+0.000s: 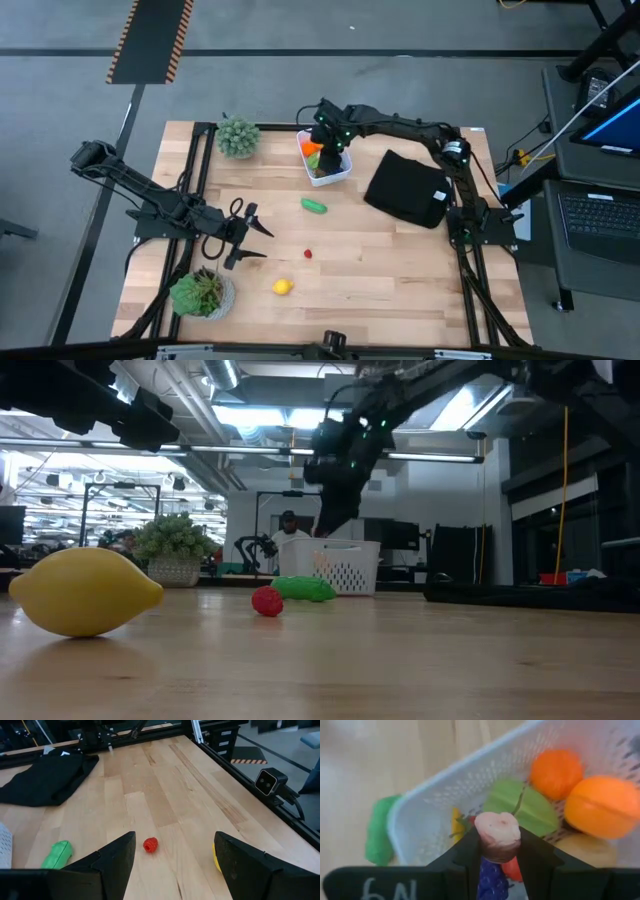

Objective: Pick and placing Produce into tupperware
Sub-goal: Put the peach into the basket, then put the lemon into the basket

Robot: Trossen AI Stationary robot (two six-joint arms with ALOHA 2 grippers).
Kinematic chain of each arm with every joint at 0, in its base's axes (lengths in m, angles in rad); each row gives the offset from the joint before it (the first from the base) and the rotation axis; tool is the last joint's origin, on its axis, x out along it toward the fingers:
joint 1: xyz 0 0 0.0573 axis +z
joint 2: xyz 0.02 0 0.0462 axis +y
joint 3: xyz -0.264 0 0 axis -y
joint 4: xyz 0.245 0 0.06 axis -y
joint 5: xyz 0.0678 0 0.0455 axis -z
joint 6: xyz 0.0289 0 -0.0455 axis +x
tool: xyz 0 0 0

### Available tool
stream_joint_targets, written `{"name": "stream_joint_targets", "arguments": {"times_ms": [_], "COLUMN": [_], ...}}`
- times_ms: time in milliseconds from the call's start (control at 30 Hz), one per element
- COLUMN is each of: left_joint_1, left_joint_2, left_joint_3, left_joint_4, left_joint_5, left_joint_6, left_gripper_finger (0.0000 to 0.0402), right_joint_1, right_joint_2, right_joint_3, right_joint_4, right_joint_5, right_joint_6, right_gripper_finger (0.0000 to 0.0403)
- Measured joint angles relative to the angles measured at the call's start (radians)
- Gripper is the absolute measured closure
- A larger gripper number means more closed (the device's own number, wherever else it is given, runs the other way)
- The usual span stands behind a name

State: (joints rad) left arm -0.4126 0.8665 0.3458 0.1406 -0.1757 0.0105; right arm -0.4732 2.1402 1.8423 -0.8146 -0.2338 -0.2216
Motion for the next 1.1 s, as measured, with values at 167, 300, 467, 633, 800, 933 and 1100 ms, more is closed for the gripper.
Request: {"name": "stream_joint_targets", "arguments": {"times_ms": [167,300,467,633,800,933,1100], "left_joint_1": [0.000,0.000,0.000,0.000,0.000,0.000,0.000], "left_joint_2": [0.000,0.000,0.000,0.000,0.000,0.000,0.000], "left_joint_3": [0.000,0.000,0.000,0.000,0.000,0.000,0.000], "left_joint_4": [0.000,0.000,0.000,0.000,0.000,0.000,0.000], "left_joint_5": [0.000,0.000,0.000,0.000,0.000,0.000,0.000], "left_joint_6": [0.000,0.000,0.000,0.000,0.000,0.000,0.000], "left_gripper_finger": [0.0139,0.0139,0.0139,0.0139,0.0139,0.0139,0.0139], "right_joint_1": [-0.001,-0.001,0.000,0.000,0.000,-0.002,-0.002], "right_joint_2": [0.053,0.066,0.063,0.061,0.061,0.061,0.061], "right_joint_3": [-0.002,-0.002,-0.002,-0.002,-0.002,-0.002,-0.002], "right_joint_4": [0.024,0.032,0.056,0.053,0.043,0.043,0.043], "right_joint_5": [-0.005,-0.005,-0.005,0.001,0.002,0.003,0.004], "right_joint_6": [0.001,0.000,0.005,0.002,0.004,0.000,-0.035], "right_gripper_finger": [0.0290,0.0289,0.0278,0.0275,0.0275,0.0271,0.0236]}}
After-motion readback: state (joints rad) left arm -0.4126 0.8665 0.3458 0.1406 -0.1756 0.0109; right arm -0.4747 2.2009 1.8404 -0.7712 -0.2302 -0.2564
